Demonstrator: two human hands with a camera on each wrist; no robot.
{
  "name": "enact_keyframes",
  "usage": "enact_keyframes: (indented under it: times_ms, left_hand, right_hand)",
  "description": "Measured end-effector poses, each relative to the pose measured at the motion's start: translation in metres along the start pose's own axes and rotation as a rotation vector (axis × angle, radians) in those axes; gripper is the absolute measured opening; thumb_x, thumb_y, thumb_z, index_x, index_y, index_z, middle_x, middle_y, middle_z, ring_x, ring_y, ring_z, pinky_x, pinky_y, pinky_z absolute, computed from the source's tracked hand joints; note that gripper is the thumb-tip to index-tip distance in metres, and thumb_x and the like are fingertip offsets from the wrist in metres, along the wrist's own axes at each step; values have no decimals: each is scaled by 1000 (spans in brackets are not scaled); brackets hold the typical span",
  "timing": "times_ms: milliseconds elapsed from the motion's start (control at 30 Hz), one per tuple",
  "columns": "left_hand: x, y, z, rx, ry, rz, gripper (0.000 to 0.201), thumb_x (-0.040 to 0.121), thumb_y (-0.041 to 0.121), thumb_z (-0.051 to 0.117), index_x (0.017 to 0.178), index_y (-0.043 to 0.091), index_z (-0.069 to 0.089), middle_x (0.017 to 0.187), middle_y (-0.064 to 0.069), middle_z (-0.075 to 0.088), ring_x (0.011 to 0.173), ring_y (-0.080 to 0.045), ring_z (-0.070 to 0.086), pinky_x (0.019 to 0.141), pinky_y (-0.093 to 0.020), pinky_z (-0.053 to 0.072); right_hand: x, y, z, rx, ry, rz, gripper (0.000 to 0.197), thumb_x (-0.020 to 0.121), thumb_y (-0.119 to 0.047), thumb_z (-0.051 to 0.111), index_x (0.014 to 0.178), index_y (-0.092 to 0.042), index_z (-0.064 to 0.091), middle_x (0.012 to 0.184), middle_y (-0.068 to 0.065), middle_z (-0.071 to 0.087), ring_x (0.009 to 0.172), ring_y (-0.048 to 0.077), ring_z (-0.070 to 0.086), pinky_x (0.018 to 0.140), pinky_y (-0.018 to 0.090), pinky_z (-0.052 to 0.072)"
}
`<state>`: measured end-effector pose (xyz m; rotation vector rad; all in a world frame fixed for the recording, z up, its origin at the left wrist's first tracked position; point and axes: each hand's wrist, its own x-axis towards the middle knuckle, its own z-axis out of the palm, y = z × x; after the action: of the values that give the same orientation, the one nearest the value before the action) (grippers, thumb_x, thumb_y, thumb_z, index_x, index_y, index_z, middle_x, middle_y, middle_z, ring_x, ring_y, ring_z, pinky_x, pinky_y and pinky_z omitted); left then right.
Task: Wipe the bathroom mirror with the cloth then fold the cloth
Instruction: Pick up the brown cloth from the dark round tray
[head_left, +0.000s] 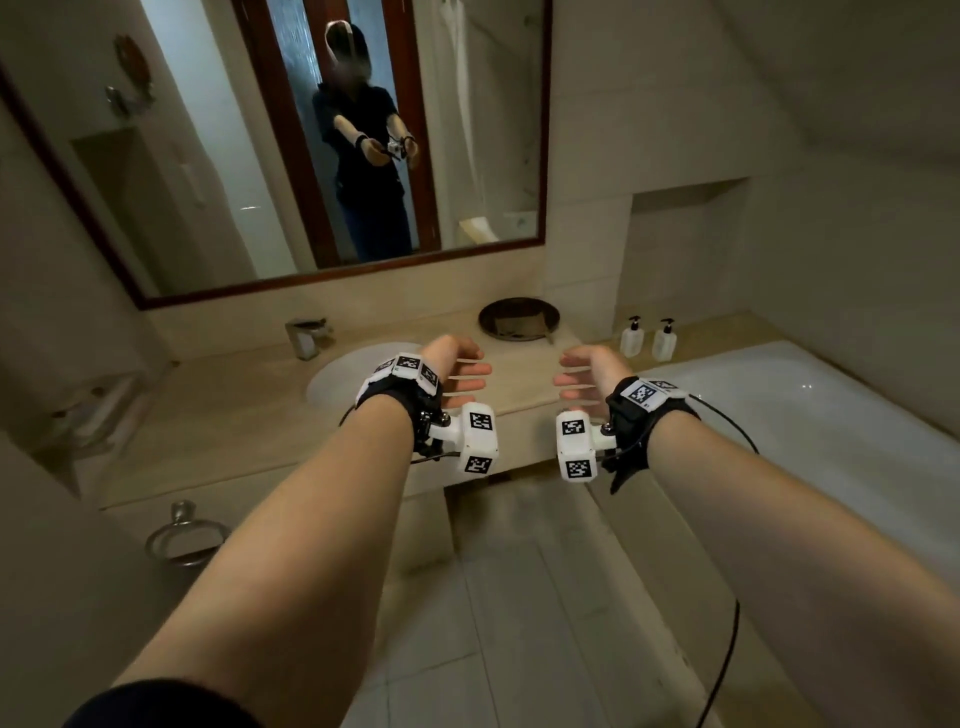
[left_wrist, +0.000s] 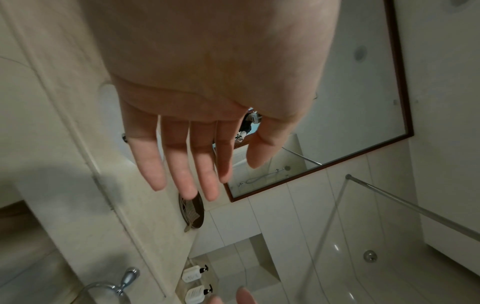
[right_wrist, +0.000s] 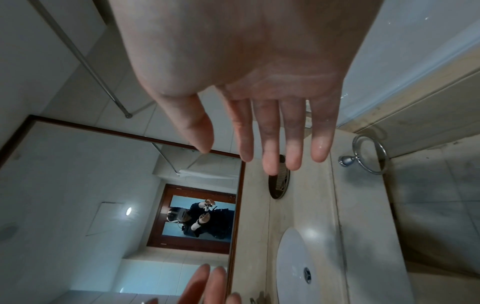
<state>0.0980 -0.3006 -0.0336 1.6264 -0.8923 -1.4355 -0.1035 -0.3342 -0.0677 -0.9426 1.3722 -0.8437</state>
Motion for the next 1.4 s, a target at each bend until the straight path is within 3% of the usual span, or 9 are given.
enact_keyframes:
  times_ms: [67,333,633,800,1000,1100,1233,1333,1400]
  left_hand:
    - [29,18,-5,23,-19,6,14,93,25,48,88,20,60,89,2,71,97,-20,63,92,-34,46]
    - [158,58,4,78,-85,-48,15,91,27,52,88,19,64,97,-1,73,96,-20,66,100,-38,48]
    - [327,93,26,77,-39,-85,22,92,30,57,94,12,70,89,-4,76,91,-24,69,90,-40,53]
    - [405,118,40,17,-15,-138,21,92,23,57,82,9,68,83,-7,72,72,-22,67,66,-30,51]
    - [492,118,40,52,-5,-240,18,89,24,56,92,12,69,76,-2,75,85,-25,67,91,-39,52]
    - [539,117,36,58,-3,-286,18,93,24,53,91,14,68,84,-2,74,89,-22,66,94,-38,51]
    - [600,115,34,63,-2,-343,17,93,25,55,92,12,68,86,-3,71,85,-20,63,89,-37,50]
    - [640,118,32,79,-4,-364,20,94,24,57,98,9,68,83,-3,69,74,-19,63,72,-32,53]
    - [664,121,29,113,22,-370,19,96,21,56,102,6,66,80,-5,65,65,-18,60,56,-27,50]
  right_hand:
    - [23,-10,8,-5,-8,11,30,86,-36,54,104,-15,65,100,7,69,84,24,59,68,31,44]
    - [145,-37,14,0,-28,71,28,85,-37,55,98,-14,65,101,10,69,87,28,62,90,41,45]
    - [316,-76,-8,-26,-10,80,30,82,-37,58,97,-13,69,95,9,72,86,29,63,88,40,49]
    - [407,-100,-10,-18,-25,99,23,88,-34,54,91,-14,66,84,7,66,82,28,60,83,40,47]
    - [503,-97,-2,-43,-28,195,21,84,-33,59,87,-14,66,81,6,67,75,26,60,69,34,48]
    - [552,-91,4,-49,-43,268,21,86,-34,56,85,-15,64,81,6,64,73,25,57,65,32,45]
    - [611,-83,7,-28,-29,363,17,85,-27,56,75,-13,58,69,6,55,56,20,46,54,30,37]
    - [651,-79,9,-72,12,397,20,90,-26,56,93,-7,61,78,11,57,65,25,50,66,37,43]
    - [677,-77,11,-114,25,374,29,93,-21,53,112,1,61,74,13,53,62,26,48,61,37,42]
